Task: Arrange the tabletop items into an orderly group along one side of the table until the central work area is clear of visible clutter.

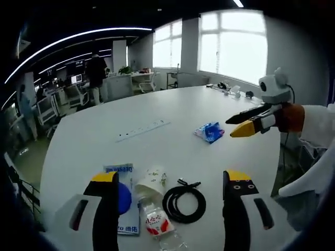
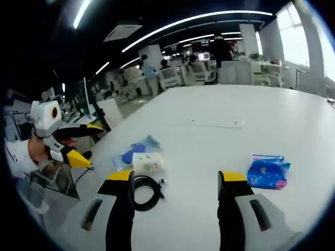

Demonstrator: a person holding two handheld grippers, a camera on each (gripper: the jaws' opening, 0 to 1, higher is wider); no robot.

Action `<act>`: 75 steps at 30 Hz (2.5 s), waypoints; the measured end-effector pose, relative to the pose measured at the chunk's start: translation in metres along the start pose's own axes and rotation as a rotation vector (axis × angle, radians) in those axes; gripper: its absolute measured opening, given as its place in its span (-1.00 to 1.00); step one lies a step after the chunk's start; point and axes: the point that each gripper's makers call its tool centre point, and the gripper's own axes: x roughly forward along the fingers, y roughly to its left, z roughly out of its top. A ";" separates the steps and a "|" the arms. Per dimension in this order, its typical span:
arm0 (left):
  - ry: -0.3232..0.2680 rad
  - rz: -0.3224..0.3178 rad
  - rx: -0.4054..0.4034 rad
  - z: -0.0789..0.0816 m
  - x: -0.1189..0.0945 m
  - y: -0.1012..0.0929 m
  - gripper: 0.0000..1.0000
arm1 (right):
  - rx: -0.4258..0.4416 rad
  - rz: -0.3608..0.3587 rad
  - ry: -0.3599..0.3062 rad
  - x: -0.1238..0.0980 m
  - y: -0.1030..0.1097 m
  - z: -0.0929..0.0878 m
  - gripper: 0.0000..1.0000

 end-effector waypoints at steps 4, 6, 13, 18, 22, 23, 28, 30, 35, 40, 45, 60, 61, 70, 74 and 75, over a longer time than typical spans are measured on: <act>-0.003 0.011 -0.005 -0.002 -0.010 0.006 0.66 | -0.017 0.006 0.006 0.003 0.010 0.001 0.26; -0.009 0.014 -0.008 -0.003 -0.014 0.008 0.66 | -0.022 0.010 0.009 0.005 0.014 0.002 0.26; -0.009 0.025 -0.016 -0.011 -0.028 0.016 0.65 | -0.039 0.023 0.012 0.012 0.032 0.007 0.26; -0.006 0.027 -0.025 -0.017 -0.034 0.019 0.65 | -0.046 0.031 0.020 0.016 0.041 0.004 0.25; -0.008 0.024 -0.027 -0.020 -0.038 0.020 0.65 | -0.045 0.038 0.031 0.018 0.050 -0.001 0.25; -0.009 0.022 -0.031 -0.020 -0.039 0.020 0.65 | -0.047 0.039 0.033 0.019 0.052 -0.002 0.25; -0.010 0.022 -0.034 -0.024 -0.043 0.024 0.65 | -0.041 0.046 0.051 0.023 0.060 -0.011 0.25; -0.007 0.023 -0.035 -0.027 -0.044 0.025 0.64 | -0.042 0.050 0.058 0.024 0.063 -0.014 0.24; -0.003 0.016 -0.041 -0.032 -0.046 0.025 0.64 | -0.040 0.048 0.074 0.029 0.066 -0.020 0.24; -0.001 0.013 -0.048 -0.035 -0.047 0.025 0.64 | -0.050 0.044 0.096 0.033 0.069 -0.027 0.23; 0.002 0.012 -0.051 -0.039 -0.047 0.029 0.64 | -0.050 0.045 0.113 0.037 0.071 -0.032 0.22; 0.013 -0.003 -0.071 -0.049 -0.042 0.030 0.63 | -0.059 0.047 0.159 0.051 0.071 -0.045 0.20; 0.013 -0.004 -0.072 -0.050 -0.042 0.030 0.63 | -0.060 0.047 0.164 0.052 0.071 -0.046 0.20; 0.020 -0.004 -0.087 -0.058 -0.040 0.034 0.62 | -0.071 0.054 0.201 0.064 0.072 -0.057 0.17; 0.028 -0.008 -0.092 -0.063 -0.038 0.034 0.61 | -0.079 0.054 0.218 0.071 0.071 -0.062 0.14; 0.029 -0.009 -0.094 -0.064 -0.038 0.033 0.61 | -0.079 0.055 0.224 0.073 0.071 -0.064 0.14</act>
